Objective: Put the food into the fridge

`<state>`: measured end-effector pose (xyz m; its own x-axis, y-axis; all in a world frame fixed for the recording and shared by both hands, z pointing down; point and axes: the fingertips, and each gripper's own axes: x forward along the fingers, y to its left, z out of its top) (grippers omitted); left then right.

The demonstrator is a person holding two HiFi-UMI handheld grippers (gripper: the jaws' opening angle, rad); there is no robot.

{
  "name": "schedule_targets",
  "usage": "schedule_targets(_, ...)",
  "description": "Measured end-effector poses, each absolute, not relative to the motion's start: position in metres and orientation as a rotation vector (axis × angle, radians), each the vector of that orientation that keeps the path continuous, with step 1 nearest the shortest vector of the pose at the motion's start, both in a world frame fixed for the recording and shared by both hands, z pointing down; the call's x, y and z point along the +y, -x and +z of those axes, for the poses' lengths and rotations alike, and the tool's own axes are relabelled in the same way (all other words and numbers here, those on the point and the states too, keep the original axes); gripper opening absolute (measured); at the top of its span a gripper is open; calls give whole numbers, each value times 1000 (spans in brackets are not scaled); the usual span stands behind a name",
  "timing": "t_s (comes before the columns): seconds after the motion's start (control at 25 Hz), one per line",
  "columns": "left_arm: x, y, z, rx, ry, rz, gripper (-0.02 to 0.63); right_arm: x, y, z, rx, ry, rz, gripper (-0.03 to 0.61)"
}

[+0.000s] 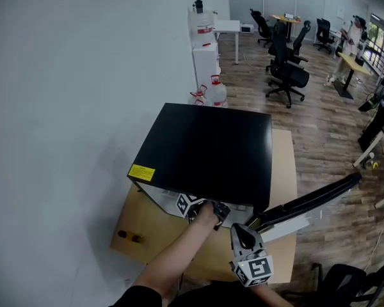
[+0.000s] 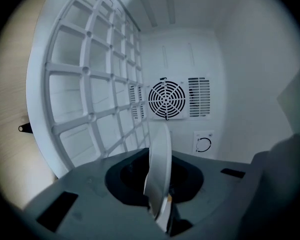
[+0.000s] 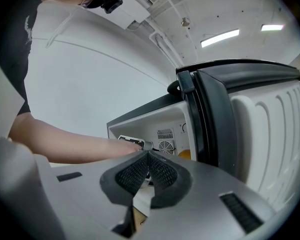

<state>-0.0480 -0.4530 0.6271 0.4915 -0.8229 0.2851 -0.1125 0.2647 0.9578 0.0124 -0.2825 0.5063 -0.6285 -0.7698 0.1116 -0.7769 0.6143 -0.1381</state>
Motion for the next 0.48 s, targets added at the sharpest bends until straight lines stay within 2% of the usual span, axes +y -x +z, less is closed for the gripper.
schedule_targets(0.48, -452, 56, 616, -1077, -1375, -513, 43, -279, -14, 503, -2799, -1336, 251, 60)
